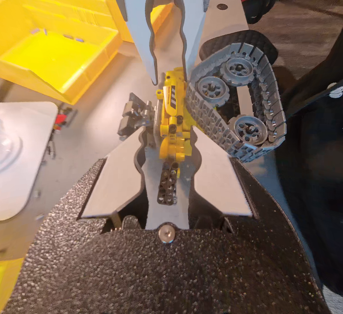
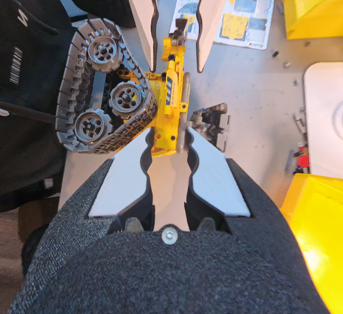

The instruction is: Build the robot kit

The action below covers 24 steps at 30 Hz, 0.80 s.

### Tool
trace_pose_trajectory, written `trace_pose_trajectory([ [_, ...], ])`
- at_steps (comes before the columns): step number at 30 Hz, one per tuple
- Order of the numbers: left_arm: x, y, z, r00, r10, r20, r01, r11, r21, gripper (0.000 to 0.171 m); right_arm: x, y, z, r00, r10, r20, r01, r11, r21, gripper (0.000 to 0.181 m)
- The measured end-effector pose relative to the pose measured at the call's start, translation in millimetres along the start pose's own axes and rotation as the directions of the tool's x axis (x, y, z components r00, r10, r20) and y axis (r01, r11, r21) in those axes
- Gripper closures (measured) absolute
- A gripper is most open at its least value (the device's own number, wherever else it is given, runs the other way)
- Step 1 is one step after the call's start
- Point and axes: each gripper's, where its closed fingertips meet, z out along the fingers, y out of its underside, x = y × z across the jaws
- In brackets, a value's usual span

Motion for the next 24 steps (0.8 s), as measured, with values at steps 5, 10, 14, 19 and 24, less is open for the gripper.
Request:
trace_pose_trajectory([
  [5,-0.9,3.0,5.4,0.999,-0.025,-0.039,0.025,1.000,-0.004,0.140,0.0,2.9,9.6,0.996,0.071,0.062,-0.071,0.997,0.003,0.147],
  [10,-7.0,-6.7,-4.3,0.987,0.126,0.096,-0.127,0.992,-0.003,0.141,5.7,-6.7,1.6,0.995,-0.074,-0.063,0.074,0.997,-0.004,0.149],
  [14,-25.5,-21.8,-20.9,0.884,0.335,0.327,-0.342,0.939,-0.039,0.140,26.1,-25.4,-15.4,0.906,-0.265,-0.330,0.276,0.961,-0.014,0.149],
  [19,-36.0,-19.0,-23.2,0.705,0.502,0.500,-0.521,0.846,-0.116,0.141,40.4,-28.3,-15.5,0.654,-0.475,-0.588,0.480,0.862,-0.163,0.149],
  [24,-30.5,-17.1,-21.7,0.624,0.548,0.557,-0.586,0.800,-0.130,0.140,38.1,-26.7,-14.7,0.537,-0.467,-0.702,0.531,0.834,-0.149,0.149],
])
